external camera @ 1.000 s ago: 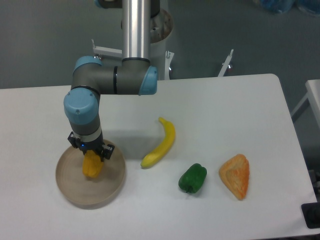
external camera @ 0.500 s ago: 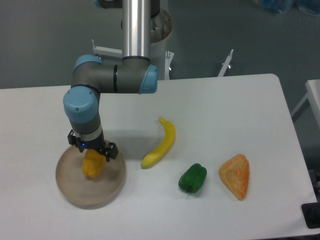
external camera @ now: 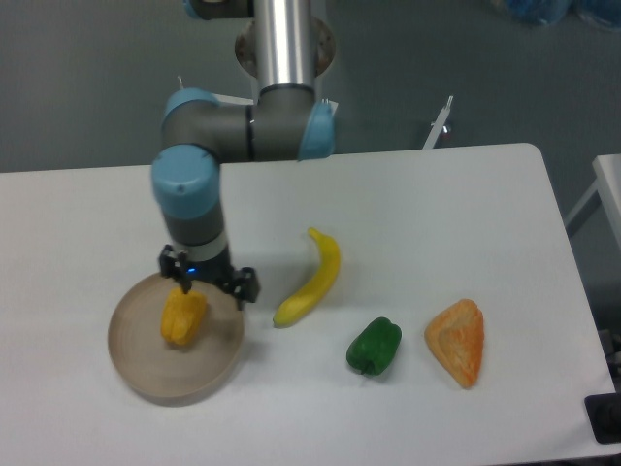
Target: Place the yellow pepper on the plate
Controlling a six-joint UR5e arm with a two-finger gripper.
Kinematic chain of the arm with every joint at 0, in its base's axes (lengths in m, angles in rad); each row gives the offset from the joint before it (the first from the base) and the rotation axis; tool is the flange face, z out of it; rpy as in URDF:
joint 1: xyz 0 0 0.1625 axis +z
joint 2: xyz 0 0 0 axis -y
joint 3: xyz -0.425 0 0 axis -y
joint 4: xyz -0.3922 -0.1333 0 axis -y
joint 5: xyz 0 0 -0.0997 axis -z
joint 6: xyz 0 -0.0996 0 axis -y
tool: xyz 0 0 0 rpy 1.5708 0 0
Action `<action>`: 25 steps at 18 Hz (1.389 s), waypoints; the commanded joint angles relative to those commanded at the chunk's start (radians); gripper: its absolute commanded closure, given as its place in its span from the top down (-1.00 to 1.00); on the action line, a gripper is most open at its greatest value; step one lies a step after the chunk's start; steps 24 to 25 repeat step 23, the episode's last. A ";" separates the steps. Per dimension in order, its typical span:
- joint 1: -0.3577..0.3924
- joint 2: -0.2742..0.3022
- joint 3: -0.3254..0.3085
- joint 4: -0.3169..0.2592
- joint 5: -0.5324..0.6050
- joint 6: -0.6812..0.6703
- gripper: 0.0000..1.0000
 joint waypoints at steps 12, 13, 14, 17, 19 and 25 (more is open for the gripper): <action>0.284 0.035 0.018 0.021 -0.003 0.442 1.00; 0.295 0.035 0.024 0.021 -0.003 0.457 1.00; 0.304 0.032 0.035 0.020 -0.003 0.470 1.00; 0.319 0.031 0.034 0.023 -0.003 0.476 1.00; 0.319 0.023 0.029 0.026 0.012 0.477 1.00; 0.319 0.008 0.038 0.035 0.015 0.479 1.00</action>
